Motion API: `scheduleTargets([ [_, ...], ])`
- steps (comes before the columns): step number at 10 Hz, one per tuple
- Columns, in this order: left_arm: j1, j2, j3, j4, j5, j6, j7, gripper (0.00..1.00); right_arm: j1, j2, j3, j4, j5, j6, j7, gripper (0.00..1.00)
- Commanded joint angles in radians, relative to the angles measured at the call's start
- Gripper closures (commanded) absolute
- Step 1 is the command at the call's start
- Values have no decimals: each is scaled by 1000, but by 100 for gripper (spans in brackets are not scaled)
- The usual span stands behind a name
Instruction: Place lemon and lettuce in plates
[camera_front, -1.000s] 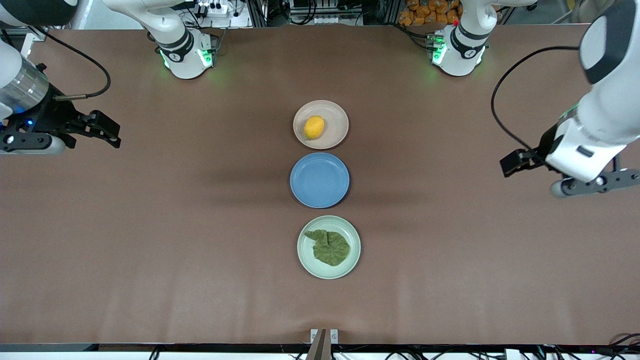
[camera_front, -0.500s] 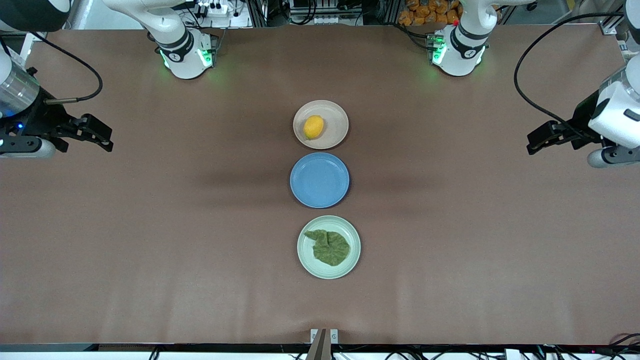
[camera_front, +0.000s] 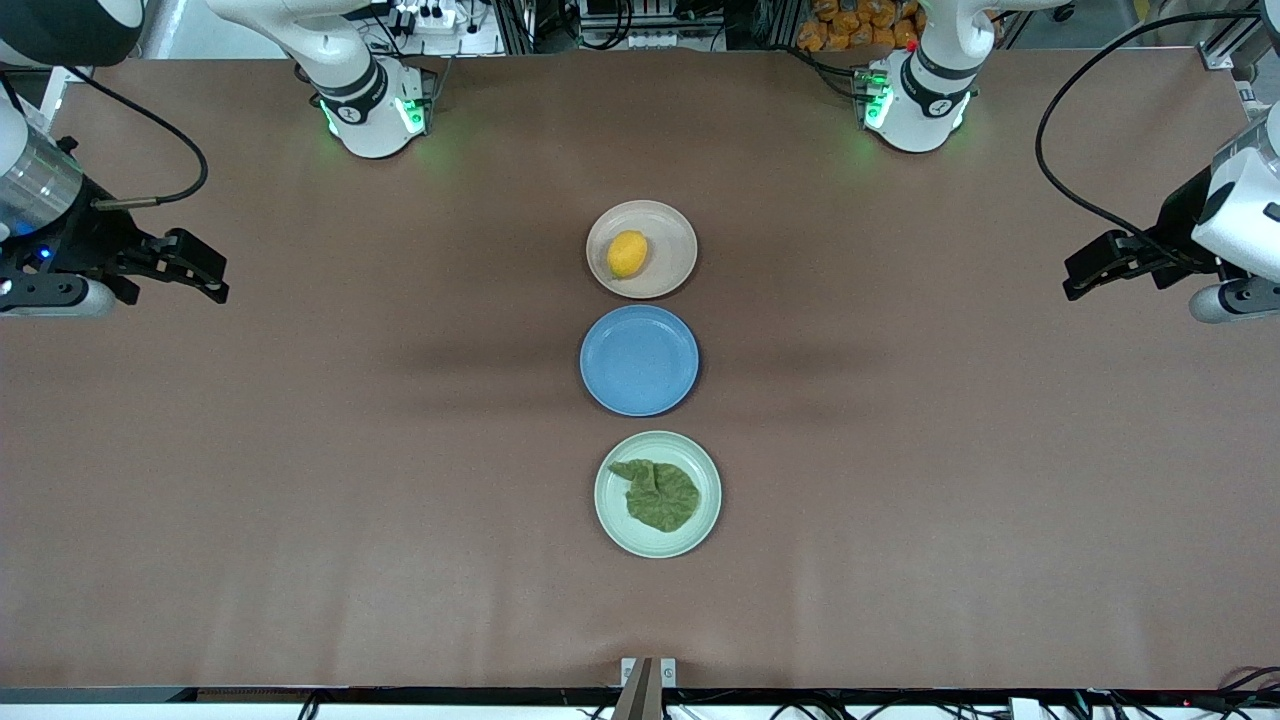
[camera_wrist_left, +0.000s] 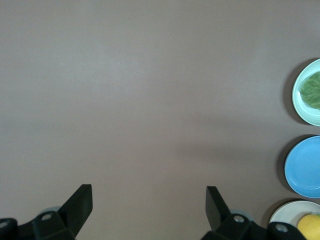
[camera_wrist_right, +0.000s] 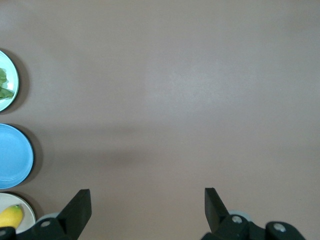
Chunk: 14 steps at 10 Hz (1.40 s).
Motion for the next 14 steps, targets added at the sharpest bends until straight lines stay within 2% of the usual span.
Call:
scheduleTargets([
  [1, 12, -21, 2, -12, -1, 12, 61, 0, -17, -16, 15, -11, -15, -4, -9, 0],
  [7, 18, -10, 3, -2, -1, 20, 61, 0, -15, -16, 18, 44, -23, -30, -12, 0],
  [10, 18, -21, 3, -4, -2, 22, 64, 0, -17, -15, 15, 49, -18, -30, -130, 0],
  [14, 18, -27, -1, -6, -1, 25, 66, 0, -6, -10, 17, 69, -31, -33, -127, 0],
])
